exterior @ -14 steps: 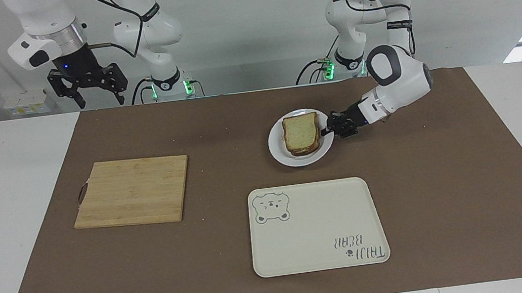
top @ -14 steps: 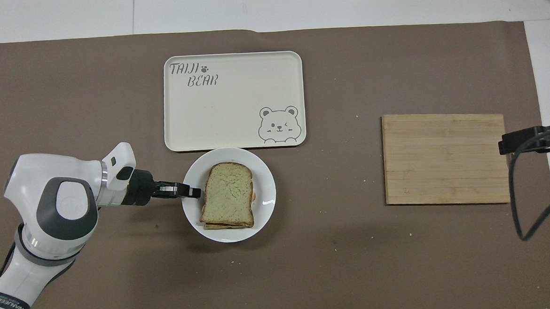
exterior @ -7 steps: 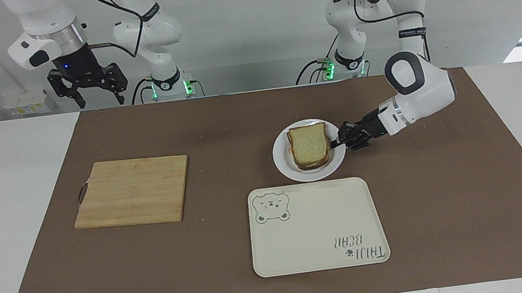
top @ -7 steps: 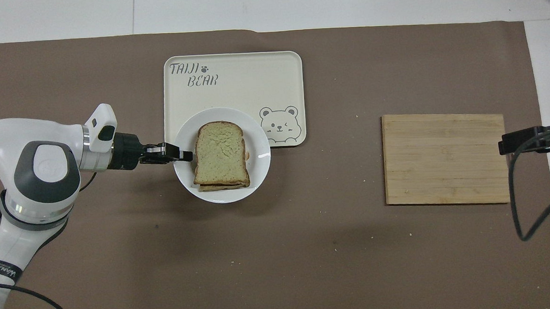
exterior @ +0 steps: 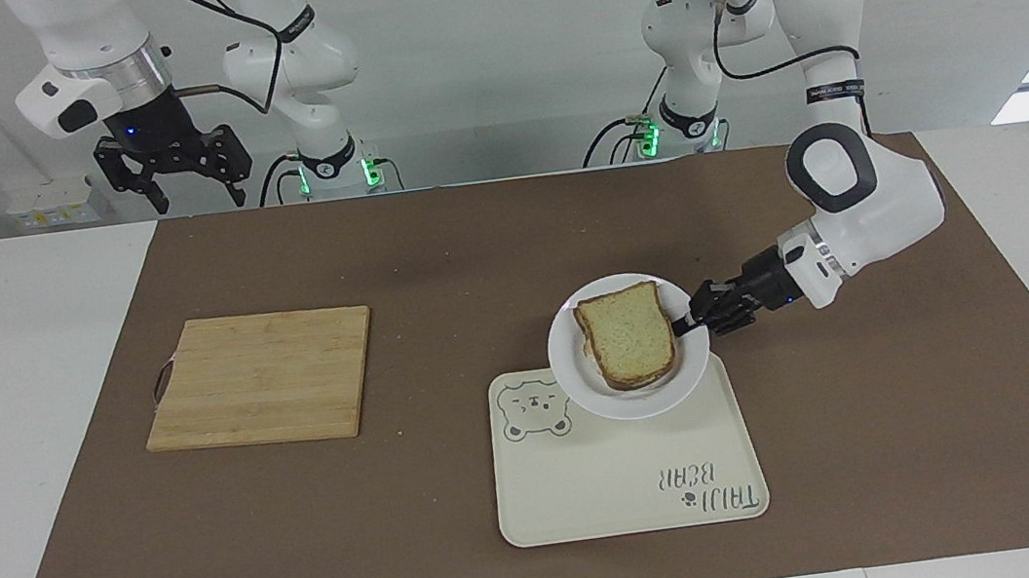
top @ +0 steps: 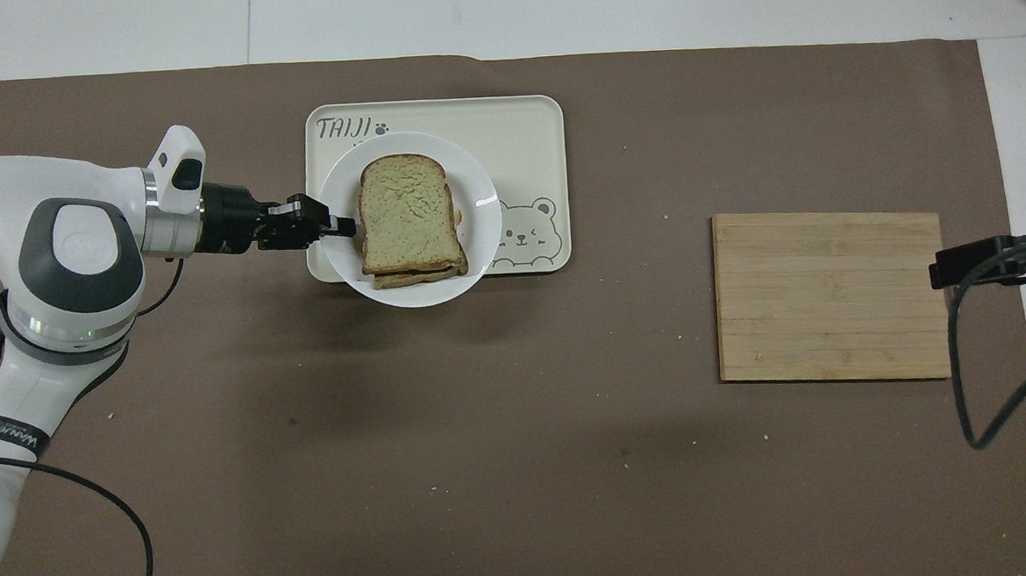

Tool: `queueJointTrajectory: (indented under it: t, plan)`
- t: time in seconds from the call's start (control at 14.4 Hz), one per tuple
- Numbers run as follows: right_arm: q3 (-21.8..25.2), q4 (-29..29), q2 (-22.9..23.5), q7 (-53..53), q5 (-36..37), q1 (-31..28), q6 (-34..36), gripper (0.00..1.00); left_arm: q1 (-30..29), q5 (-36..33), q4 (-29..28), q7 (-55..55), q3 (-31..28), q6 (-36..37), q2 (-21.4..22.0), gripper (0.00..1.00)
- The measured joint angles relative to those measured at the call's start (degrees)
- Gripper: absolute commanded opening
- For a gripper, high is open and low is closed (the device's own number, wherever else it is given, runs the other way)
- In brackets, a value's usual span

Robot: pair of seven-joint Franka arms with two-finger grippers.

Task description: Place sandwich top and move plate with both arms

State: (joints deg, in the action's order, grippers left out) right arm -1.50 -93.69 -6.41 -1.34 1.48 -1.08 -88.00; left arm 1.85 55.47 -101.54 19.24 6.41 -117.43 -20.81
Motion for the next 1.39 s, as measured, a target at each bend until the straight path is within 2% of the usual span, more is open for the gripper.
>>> queueJointTrajectory:
  t: [0.49,0.69,0.76,0.83,0.9,1.39]
  plan:
    - [0.0,0.0,0.1,1.7,0.4,0.0,0.0,1.0,1.4,-0.5,7.3,-1.0,0.7,-8.5,-10.2,0.0]
    - [-0.1,0.0,0.3,3.0,0.6,0.0,-0.8,1.0,3.6,-1.6,8.4,-1.0,0.9,-12.0,-12.8,0.0]
    - [-0.2,0.0,0.4,3.0,0.6,0.2,-1.6,1.0,4.1,-2.1,8.5,-1.0,0.9,-12.8,-13.1,0.24]
    - [-0.3,0.0,0.5,2.9,0.6,0.5,-2.2,1.0,4.6,-2.9,8.5,-1.0,0.9,-13.8,-13.3,0.9]
    - [-0.3,0.0,0.6,2.8,0.6,0.8,-2.3,1.0,5.2,-3.6,8.5,-1.0,0.9,-15.1,-13.3,1.0]
    - [-0.2,0.0,0.7,2.1,0.6,0.7,-2.3,1.0,4.0,-4.2,8.5,-1.3,0.0,-16.5,-12.2,1.0]
